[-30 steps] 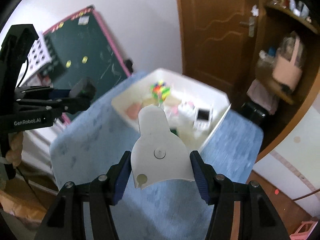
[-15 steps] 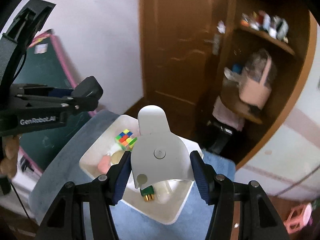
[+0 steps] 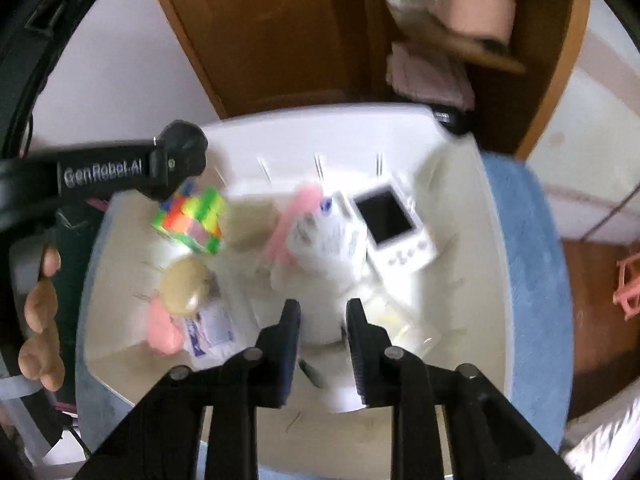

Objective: Organize rigid objects
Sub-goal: 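Carry plug and scraper into the tray and open both tools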

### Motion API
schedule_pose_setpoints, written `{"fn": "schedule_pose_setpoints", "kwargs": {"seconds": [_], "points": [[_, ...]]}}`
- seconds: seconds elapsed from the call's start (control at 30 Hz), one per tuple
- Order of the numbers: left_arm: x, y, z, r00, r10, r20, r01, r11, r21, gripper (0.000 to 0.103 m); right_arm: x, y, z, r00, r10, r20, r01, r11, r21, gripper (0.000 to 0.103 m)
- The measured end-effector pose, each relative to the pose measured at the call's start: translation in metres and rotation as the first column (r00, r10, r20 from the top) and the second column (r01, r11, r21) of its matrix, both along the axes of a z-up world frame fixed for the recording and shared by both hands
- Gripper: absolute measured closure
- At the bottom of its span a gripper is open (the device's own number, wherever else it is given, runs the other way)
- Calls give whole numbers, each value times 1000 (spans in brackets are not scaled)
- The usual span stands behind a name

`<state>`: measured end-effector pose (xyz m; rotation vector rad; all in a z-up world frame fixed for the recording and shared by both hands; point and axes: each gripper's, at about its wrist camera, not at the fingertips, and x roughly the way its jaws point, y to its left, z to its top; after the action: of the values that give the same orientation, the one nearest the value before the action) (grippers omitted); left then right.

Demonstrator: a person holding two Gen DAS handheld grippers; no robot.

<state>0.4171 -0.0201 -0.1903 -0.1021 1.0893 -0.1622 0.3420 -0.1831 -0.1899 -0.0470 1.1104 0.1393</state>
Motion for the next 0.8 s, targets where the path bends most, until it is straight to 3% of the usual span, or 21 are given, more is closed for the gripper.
{"fn": "schedule_pose_setpoints", "kwargs": {"seconds": [0.1,0.17,0.2,0.23,0.3,0.33,0.8], "points": [[-2,-4,-11,999,-22,-39,21,1000,-23,52,-4,2,-16,1000,-21,-21,21,1000,-12,79],[-7,-5,-11,999,-28,-35,27,999,-47,26,-8,3,-18,999,-33,-31,33,999,-9,77],[-9,-5,-9,999,-19,-26,18,999,-48,23,-10,3,-19,999,-37,-38,37,999,0,71],[-13,-5,-6,1000,-20,-20,18,998,-60,22,-11,1,-20,999,-37,-38,38,999,9,59],[-19,-5,-3,999,-32,-25,30,996,-81,22,-17,1,-17,999,-41,-21,41,999,7,43],[-22,-5,-2,999,-32,-25,30,996,-79,22,-23,3,-13,999,-40,4,40,999,-5,41],[-81,-2,55,997,-28,74,32,998,-55,22,-72,12,27,997,6,80,-2,999,-45,41]]}}
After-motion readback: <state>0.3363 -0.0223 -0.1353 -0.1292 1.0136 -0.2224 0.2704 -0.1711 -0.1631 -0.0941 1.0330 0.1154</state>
